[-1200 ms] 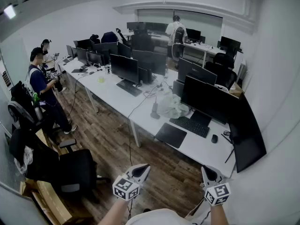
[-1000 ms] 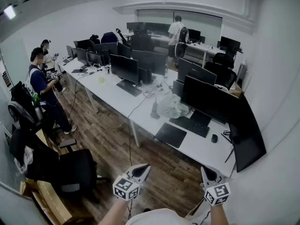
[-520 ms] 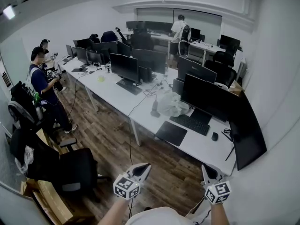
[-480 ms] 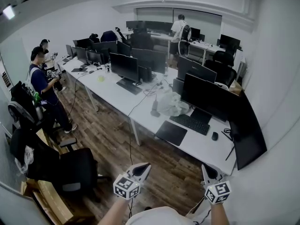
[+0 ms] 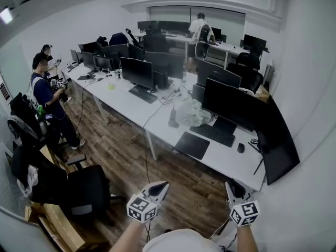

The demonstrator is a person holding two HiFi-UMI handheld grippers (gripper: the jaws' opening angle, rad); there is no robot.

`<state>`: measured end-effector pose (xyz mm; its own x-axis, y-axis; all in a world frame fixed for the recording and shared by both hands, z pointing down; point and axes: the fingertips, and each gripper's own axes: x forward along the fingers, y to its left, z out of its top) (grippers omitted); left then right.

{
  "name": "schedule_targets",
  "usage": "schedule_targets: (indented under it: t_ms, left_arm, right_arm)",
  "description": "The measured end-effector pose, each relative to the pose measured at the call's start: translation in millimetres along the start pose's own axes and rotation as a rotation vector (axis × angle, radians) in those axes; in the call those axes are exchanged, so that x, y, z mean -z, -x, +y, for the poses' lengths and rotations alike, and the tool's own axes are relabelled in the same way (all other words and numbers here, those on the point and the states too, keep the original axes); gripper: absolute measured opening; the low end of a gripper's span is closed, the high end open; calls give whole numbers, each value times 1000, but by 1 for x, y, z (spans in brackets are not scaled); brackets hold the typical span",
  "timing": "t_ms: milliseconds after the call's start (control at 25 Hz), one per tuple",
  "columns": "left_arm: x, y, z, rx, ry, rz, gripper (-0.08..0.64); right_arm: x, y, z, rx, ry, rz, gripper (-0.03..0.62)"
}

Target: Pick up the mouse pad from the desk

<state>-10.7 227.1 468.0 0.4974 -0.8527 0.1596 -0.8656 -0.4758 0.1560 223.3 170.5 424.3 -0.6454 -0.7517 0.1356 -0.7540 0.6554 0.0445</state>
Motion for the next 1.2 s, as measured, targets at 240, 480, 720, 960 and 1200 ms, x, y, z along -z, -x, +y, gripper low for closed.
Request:
schedule_targets:
  t_ms: [240, 480, 720, 960, 1200]
  left_arm:
    - [4, 12, 7, 0, 7, 1, 17]
    - [13, 29, 13, 6, 13, 9, 17]
    - [22, 43, 21, 10, 19, 11, 17]
    - [29, 51, 22, 25, 16, 14, 17]
    - [31, 48, 30, 25, 40, 17, 17]
  right_arm:
    - [1, 0, 11, 7, -9, 5, 174]
    - [2, 0, 22, 28, -22, 6, 210]
    - [8, 1, 42, 28, -22, 12, 212]
    - [13, 5, 52, 38, -36, 12, 218]
    - [20, 0, 50, 45, -45, 29, 225]
